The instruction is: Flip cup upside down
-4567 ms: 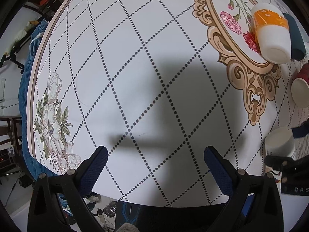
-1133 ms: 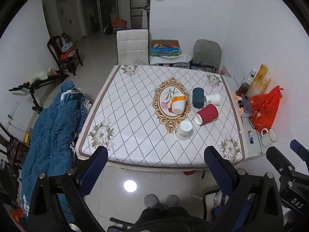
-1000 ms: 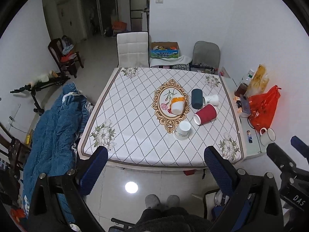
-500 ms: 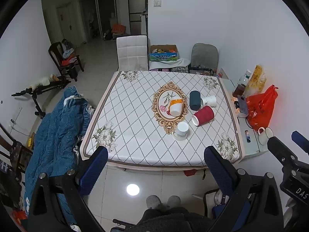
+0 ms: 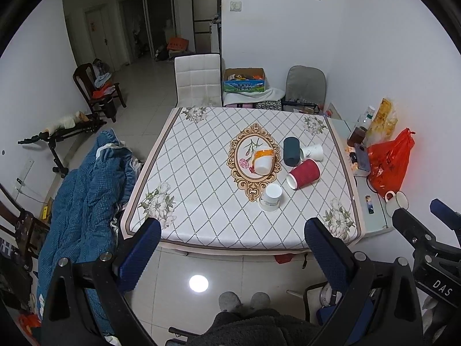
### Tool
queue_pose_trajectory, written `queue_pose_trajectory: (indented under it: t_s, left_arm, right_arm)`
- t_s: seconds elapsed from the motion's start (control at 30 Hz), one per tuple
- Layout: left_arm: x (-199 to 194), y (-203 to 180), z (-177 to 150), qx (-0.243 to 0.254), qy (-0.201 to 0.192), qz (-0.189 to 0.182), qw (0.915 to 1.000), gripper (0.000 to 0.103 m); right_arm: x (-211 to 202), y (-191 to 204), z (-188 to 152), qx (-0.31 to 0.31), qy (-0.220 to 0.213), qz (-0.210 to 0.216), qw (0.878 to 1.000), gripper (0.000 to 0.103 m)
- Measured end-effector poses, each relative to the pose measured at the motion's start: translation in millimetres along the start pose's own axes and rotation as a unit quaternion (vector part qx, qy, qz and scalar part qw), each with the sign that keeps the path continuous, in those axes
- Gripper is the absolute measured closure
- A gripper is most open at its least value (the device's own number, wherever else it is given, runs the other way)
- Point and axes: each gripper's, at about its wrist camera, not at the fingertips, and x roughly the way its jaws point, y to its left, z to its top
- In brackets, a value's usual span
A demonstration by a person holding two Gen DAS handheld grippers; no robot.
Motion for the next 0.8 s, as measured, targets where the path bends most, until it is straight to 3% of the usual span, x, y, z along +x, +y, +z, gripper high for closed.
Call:
queue_pose_trajectory:
  t_s: [0.8]
  left_arm:
    - [-8.1, -6.3, 1.6, -0.002, -0.006, 0.004, 1.0, 0.001]
  right_arm:
    - [0.8, -5.4, -3.1, 0.011, 0.003, 0.003, 1.0, 0.003]
